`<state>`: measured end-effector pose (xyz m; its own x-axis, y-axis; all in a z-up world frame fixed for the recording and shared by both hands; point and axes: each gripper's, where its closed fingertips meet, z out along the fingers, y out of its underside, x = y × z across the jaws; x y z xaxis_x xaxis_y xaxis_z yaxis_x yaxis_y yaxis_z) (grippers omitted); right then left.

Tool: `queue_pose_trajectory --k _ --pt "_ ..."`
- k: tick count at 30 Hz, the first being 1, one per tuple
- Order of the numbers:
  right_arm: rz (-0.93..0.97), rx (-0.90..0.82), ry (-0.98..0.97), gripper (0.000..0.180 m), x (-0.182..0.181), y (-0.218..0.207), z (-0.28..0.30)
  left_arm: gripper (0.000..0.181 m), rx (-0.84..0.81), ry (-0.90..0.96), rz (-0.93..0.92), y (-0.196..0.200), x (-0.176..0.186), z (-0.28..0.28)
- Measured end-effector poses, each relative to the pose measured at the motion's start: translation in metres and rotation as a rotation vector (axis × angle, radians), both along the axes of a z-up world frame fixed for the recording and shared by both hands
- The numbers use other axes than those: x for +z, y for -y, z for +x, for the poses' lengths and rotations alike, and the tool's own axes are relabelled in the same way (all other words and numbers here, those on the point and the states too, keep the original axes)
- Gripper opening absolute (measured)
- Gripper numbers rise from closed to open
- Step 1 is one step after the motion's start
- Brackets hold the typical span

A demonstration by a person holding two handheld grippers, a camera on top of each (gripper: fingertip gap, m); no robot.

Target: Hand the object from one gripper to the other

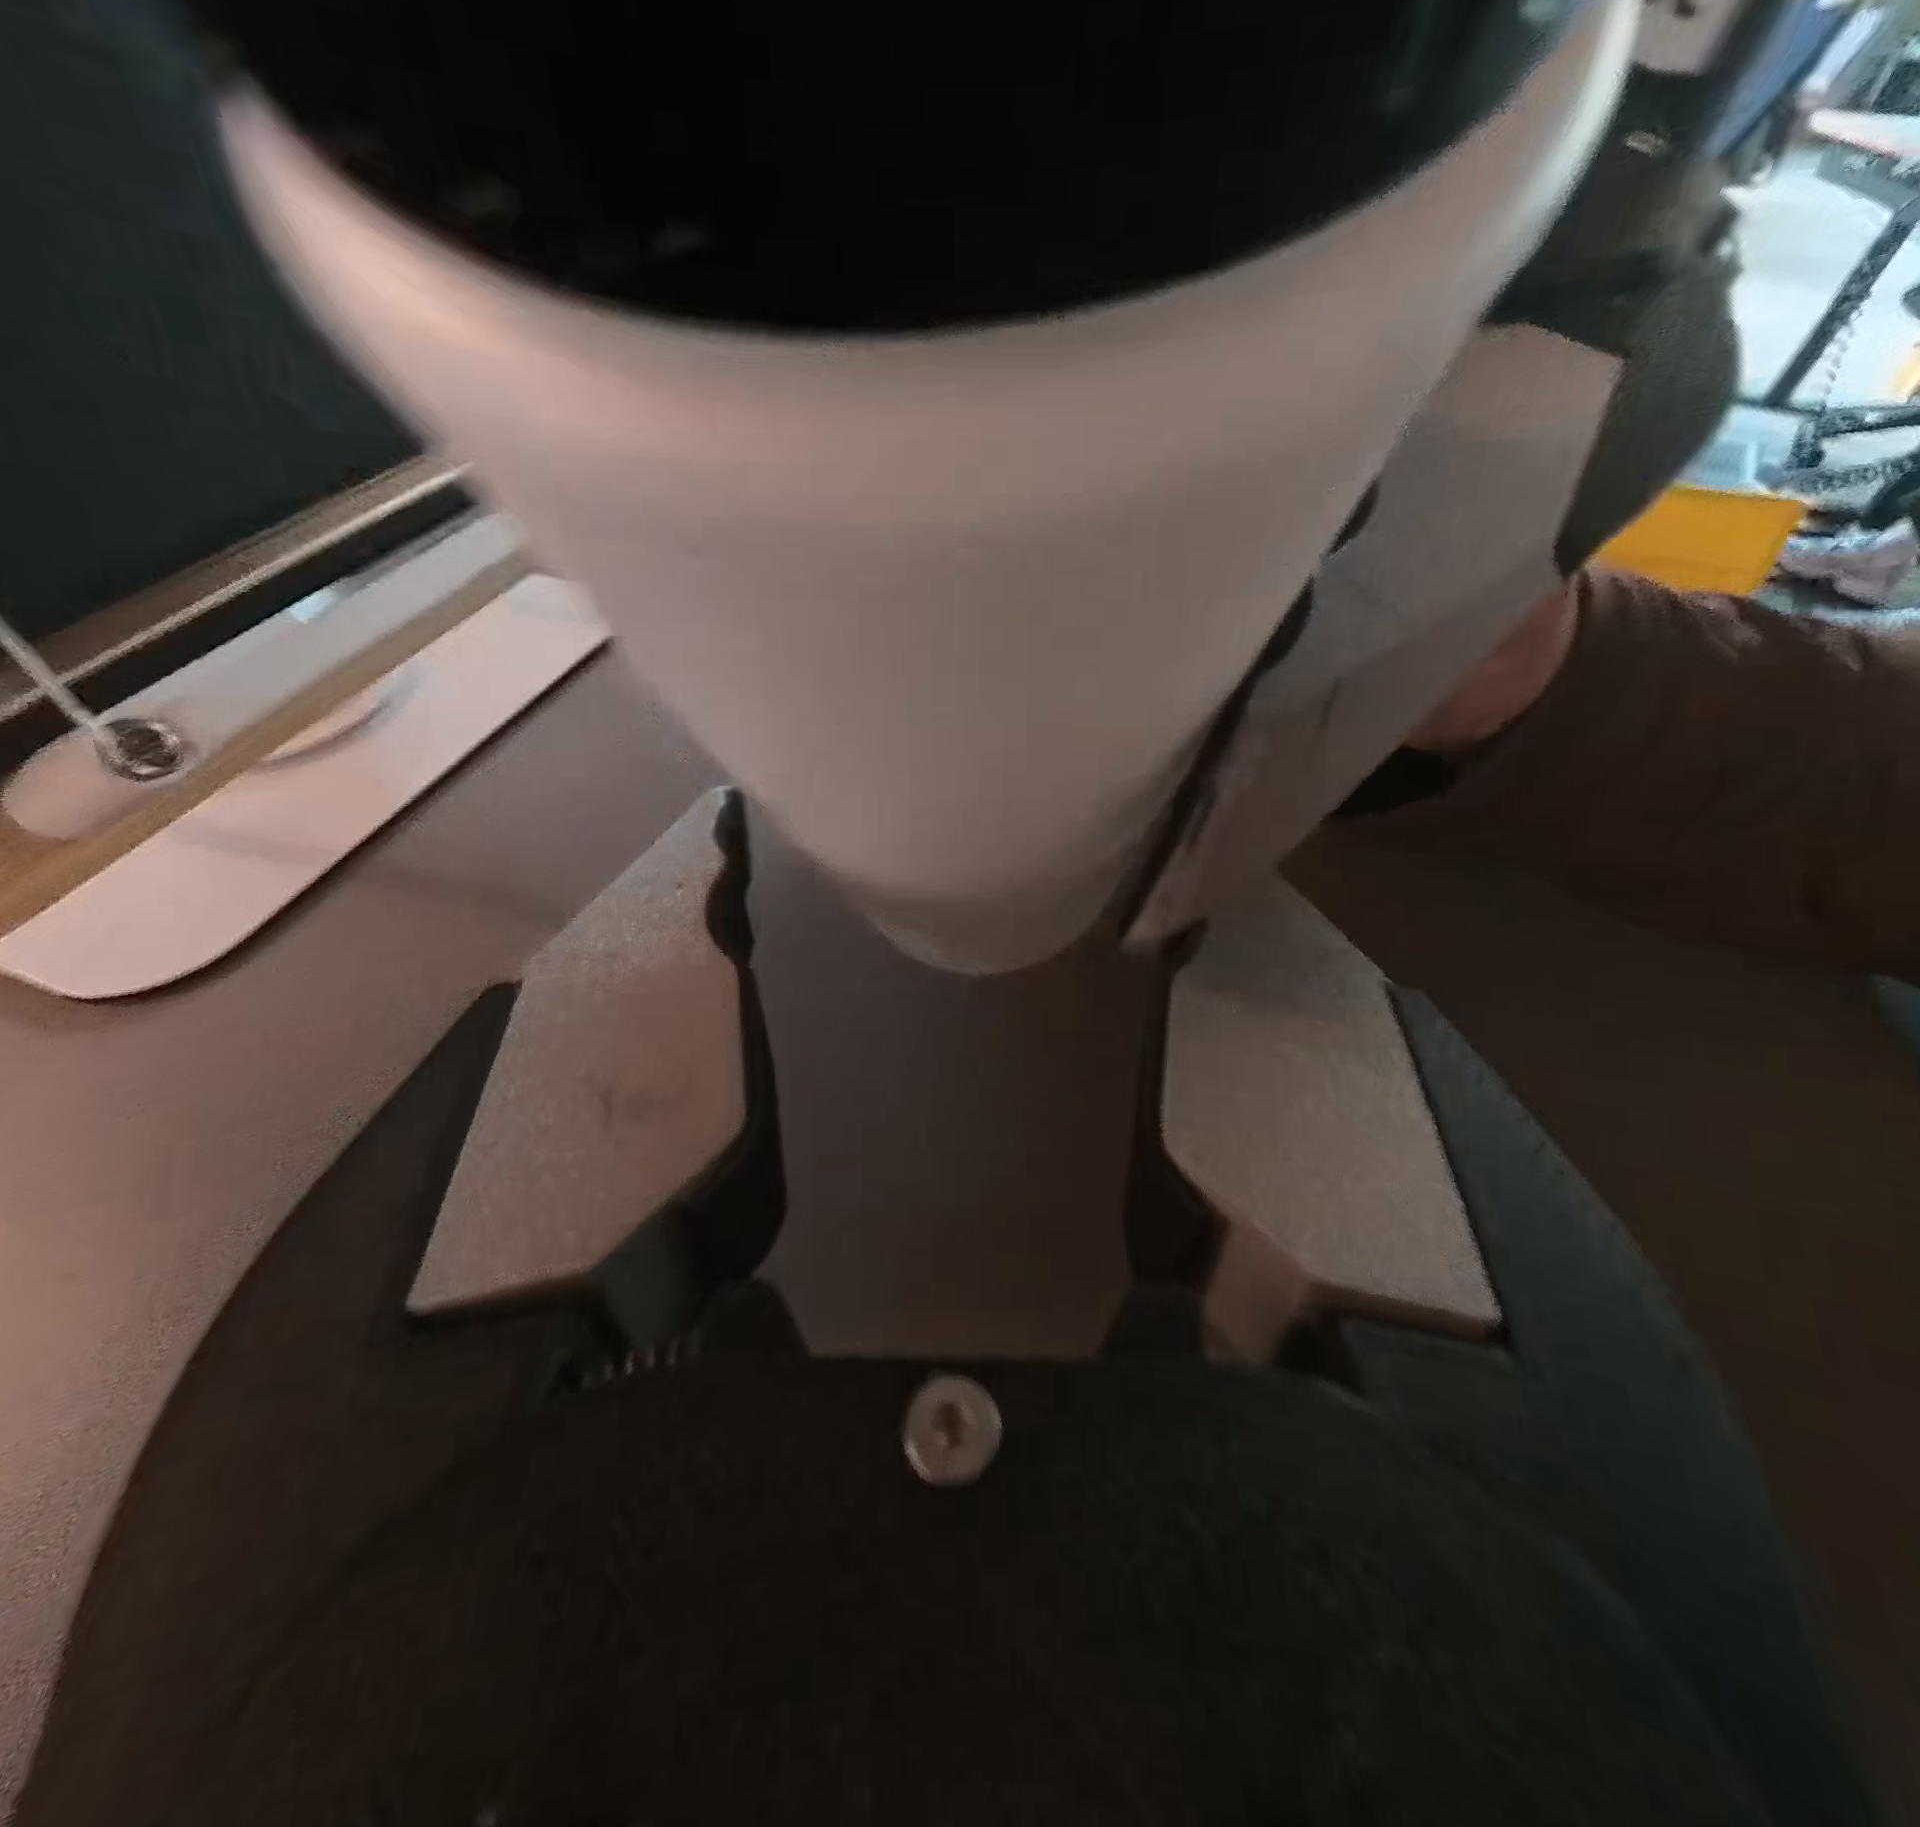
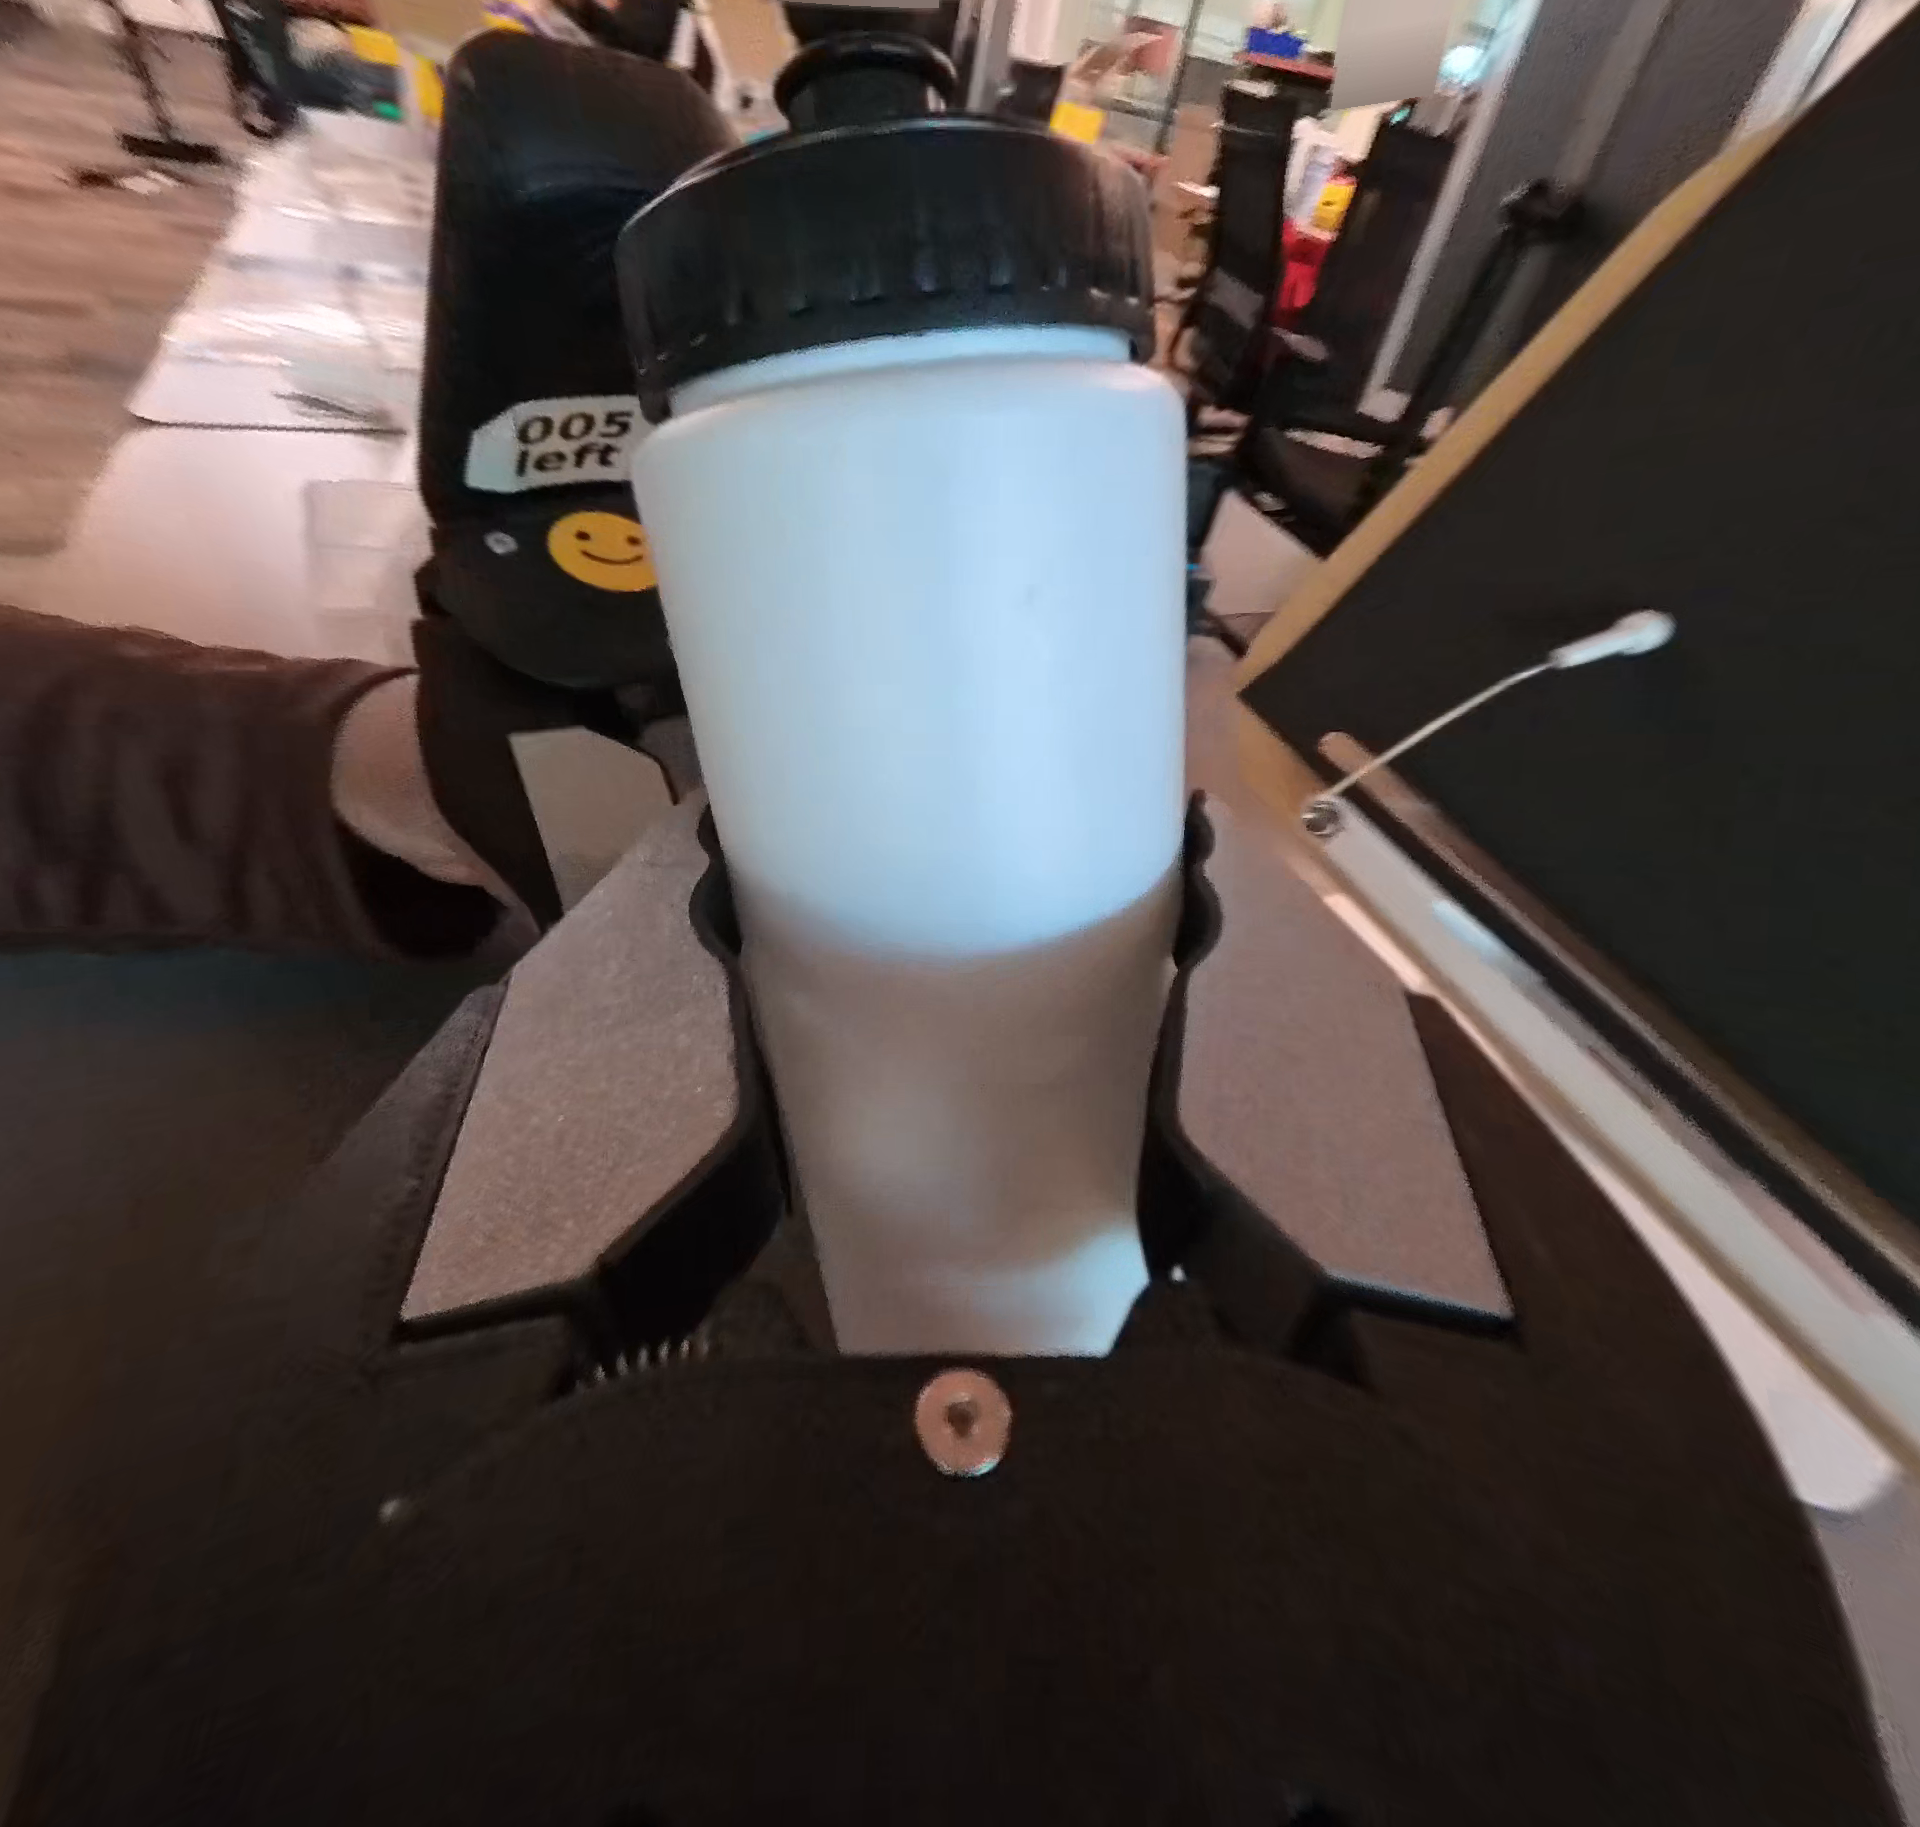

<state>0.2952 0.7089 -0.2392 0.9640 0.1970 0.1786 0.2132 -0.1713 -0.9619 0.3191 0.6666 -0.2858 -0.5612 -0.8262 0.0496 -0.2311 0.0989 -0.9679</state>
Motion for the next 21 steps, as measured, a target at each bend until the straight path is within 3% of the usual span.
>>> queue_pose_trajectory --k 11,18,21 --pt "0.157 -0.286 0.154 0.084 0.030 0.015 0.038 0.103 -0.082 0.210 -0.362 -0.034 0.067 -0.025" --pt "0.002 -0.335 0.443 0.085 -0.005 -0.006 0.024 0.109 -0.059 0.167 -0.372 -0.026 0.062 -0.019" --pt "-0.019 -0.322 0.509 0.084 -0.013 -0.016 0.008 0.098 -0.054 0.153 -0.357 -0.021 0.055 -0.016"
